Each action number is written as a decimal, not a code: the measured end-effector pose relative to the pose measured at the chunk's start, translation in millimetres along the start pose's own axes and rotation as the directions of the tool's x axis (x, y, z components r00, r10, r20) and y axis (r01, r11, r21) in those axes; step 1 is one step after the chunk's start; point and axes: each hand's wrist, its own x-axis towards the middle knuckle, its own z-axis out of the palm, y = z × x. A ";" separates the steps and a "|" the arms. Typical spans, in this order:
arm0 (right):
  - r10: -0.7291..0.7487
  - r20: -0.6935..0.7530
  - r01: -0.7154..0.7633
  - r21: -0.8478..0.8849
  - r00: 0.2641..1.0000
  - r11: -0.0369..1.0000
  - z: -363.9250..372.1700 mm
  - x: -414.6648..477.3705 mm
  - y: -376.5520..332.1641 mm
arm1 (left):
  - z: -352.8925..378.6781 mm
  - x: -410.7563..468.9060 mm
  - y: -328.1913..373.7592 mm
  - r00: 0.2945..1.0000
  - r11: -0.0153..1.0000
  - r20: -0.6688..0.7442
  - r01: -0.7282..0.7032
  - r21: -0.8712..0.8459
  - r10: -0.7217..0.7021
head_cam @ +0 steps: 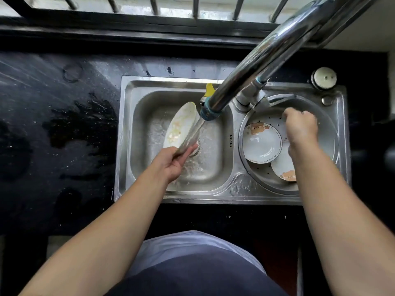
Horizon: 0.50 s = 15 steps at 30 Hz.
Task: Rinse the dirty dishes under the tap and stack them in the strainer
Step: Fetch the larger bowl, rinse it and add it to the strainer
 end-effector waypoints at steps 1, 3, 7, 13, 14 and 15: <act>0.036 0.052 -0.041 0.100 0.998 0.994 1.9 3.5 -6.9 | 0.2 -1.3 1.1 0.999 0.999 -0.020 -0.038 0.035 0.039; -0.007 0.110 -0.013 0.177 0.994 0.984 11.7 12.7 -17.8 | -0.1 -3.4 3.8 0.986 0.984 -0.086 -0.130 0.121 0.141; -0.135 0.124 0.138 -0.014 0.983 0.990 29.2 14.1 -38.7 | -4.5 -16.3 8.5 0.908 0.832 -0.151 -0.279 0.479 0.391; -0.117 0.214 0.137 -0.078 0.970 0.988 13.0 6.3 -6.2 | -15.5 -39.4 10.1 0.716 -0.158 0.298 -0.257 0.953 0.631; -0.118 0.236 0.145 -0.102 0.965 0.984 14.9 0.0 5.7 | -15.7 -41.8 9.5 0.679 -0.324 0.400 -0.245 0.914 0.615; -0.120 0.277 0.166 -0.146 0.953 0.975 18.6 -9.0 17.5 | -15.2 -43.8 8.9 0.650 -0.441 0.479 -0.238 0.865 0.589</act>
